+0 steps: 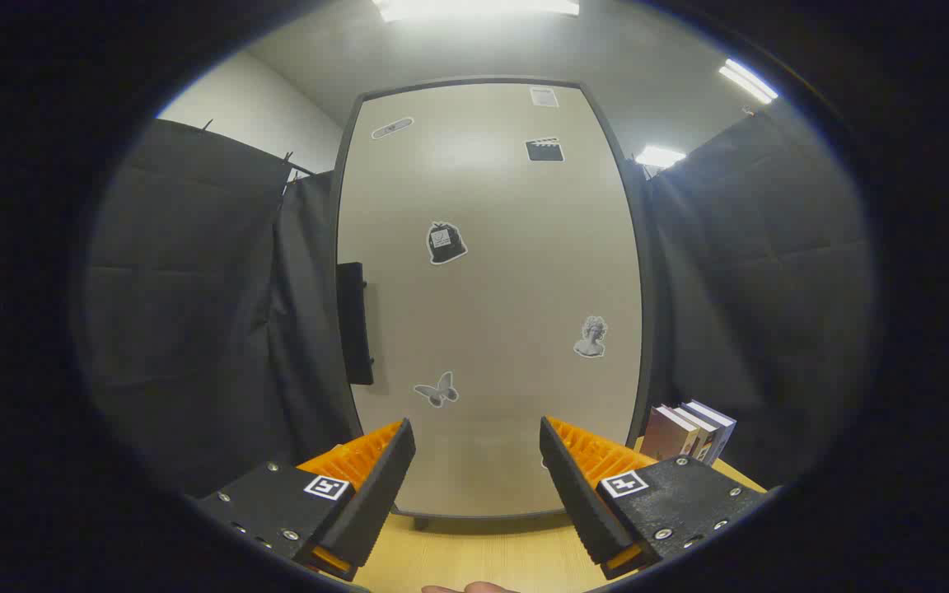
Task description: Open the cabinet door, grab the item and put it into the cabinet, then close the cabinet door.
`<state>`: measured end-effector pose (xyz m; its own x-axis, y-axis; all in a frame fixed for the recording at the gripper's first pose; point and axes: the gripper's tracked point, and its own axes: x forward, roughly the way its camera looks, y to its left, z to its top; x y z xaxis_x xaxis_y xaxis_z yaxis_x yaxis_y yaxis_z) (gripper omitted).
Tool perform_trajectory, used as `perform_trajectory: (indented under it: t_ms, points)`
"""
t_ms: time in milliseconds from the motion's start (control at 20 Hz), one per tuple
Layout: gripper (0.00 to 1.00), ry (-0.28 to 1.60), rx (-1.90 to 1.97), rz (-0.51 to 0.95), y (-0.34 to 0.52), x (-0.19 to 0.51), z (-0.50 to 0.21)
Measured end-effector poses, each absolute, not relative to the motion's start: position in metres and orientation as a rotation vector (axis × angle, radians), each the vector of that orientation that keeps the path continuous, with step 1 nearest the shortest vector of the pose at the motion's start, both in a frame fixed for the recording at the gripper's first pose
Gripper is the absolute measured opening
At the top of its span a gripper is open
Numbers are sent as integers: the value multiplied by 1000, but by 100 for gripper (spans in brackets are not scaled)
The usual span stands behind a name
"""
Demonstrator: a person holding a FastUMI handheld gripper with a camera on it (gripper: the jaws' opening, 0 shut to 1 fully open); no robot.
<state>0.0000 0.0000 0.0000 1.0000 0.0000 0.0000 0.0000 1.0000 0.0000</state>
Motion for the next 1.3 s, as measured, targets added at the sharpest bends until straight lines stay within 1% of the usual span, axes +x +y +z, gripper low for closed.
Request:
perform_trajectory:
  t_ms: [1300]
  points:
    - [93, -22, 7, 37, 5, 13, 19]
